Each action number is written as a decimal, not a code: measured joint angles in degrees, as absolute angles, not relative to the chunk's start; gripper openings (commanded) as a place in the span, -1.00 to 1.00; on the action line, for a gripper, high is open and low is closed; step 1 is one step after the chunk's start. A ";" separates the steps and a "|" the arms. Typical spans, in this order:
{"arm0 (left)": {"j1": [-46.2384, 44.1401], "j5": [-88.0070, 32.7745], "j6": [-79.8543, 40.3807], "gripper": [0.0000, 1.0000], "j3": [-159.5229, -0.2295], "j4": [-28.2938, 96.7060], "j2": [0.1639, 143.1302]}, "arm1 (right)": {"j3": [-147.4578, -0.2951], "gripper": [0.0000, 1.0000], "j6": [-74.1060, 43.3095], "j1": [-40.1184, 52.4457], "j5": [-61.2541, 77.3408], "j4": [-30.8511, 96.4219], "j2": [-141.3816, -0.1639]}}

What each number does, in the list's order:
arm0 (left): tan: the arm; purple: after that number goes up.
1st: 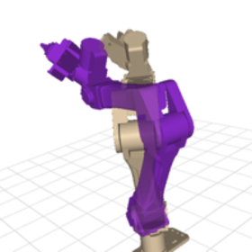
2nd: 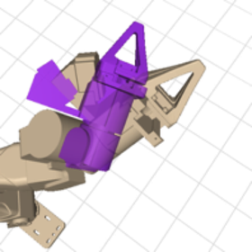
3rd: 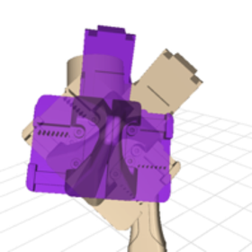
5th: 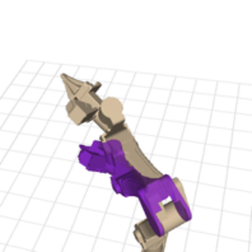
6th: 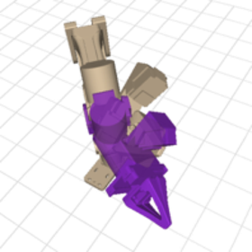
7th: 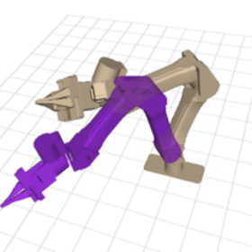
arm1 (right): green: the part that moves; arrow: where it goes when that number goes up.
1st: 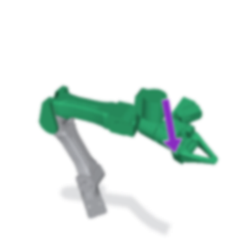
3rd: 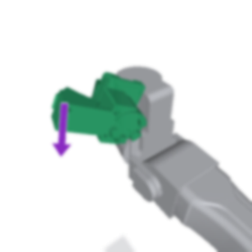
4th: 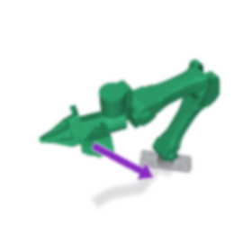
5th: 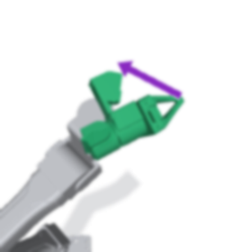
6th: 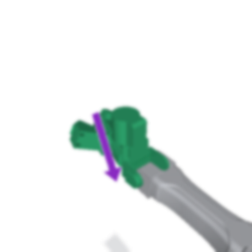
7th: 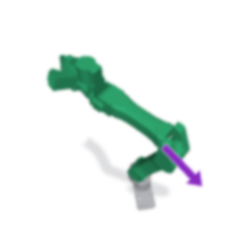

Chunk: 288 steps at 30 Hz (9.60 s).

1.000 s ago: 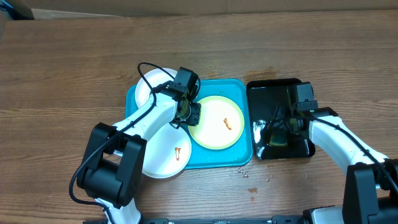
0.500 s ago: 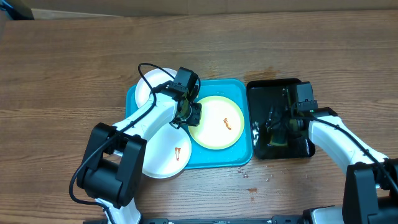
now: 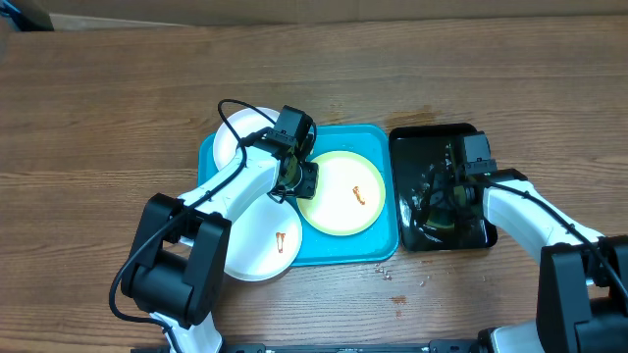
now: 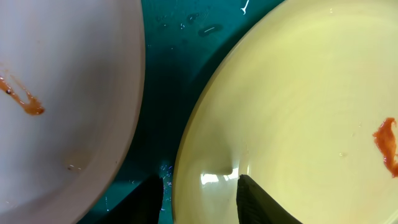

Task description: Clean dirty plates on tray and stack at the side

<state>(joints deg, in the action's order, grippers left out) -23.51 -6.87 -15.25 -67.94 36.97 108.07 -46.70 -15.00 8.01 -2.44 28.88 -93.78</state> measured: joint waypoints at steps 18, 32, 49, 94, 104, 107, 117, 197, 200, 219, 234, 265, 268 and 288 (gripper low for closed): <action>-23.51 -6.87 -15.00 -0.68 -67.94 37.01 108.07 | -50.81 0.15 -17.63 8.01 -0.62 43.88 -93.93; -23.51 -6.87 -15.00 -0.61 -67.94 36.60 108.07 | -48.71 -0.93 -17.80 7.97 -0.38 39.33 -93.93; -23.53 -7.09 -15.00 -0.92 -67.94 36.14 108.07 | -64.58 -0.93 -17.78 7.90 -1.41 60.05 -94.52; -23.53 -3.33 -22.92 -0.92 -67.94 36.67 108.07 | -67.22 -0.93 -17.98 7.90 -5.06 67.72 -94.52; -23.53 -3.20 -23.68 -0.92 -67.94 36.75 108.07 | -67.99 -0.93 -16.16 7.90 1.98 65.78 -94.52; -23.53 -3.20 -23.68 -0.92 -67.94 36.75 108.07 | -68.75 -0.93 -14.11 7.94 11.97 61.52 -94.52; -23.53 -3.18 -23.68 -0.92 -67.94 36.77 108.07 | -69.43 -0.93 -12.93 20.38 19.03 49.15 -94.52; -23.53 -2.92 -23.68 -0.92 -67.94 36.88 108.07 | -60.23 -0.92 -34.92 34.94 -9.82 29.47 -104.92; -23.51 -2.35 -23.68 -0.92 -67.94 37.06 108.07 | -59.77 -0.93 -35.31 34.57 -7.97 27.79 -104.84; -23.49 -1.23 -23.68 -0.92 -67.94 37.23 108.07 | -59.09 -0.93 -38.46 34.22 3.25 23.81 -104.84; -23.49 -1.23 -23.68 -0.92 -67.96 37.23 108.07 | -61.14 -0.92 -34.09 22.04 36.07 18.13 -106.67; -23.49 -1.23 -23.68 -0.92 -67.96 37.21 108.07 | -63.18 -0.85 -12.88 0.60 14.15 51.72 -99.59; -23.49 -1.23 -23.68 -0.92 -67.96 37.21 108.07 | -62.17 -0.28 -12.84 0.91 10.72 50.50 -99.59; -23.49 -1.26 -23.68 -0.92 -68.12 37.58 108.07 | -60.36 0.41 -12.62 0.91 7.05 47.99 -99.59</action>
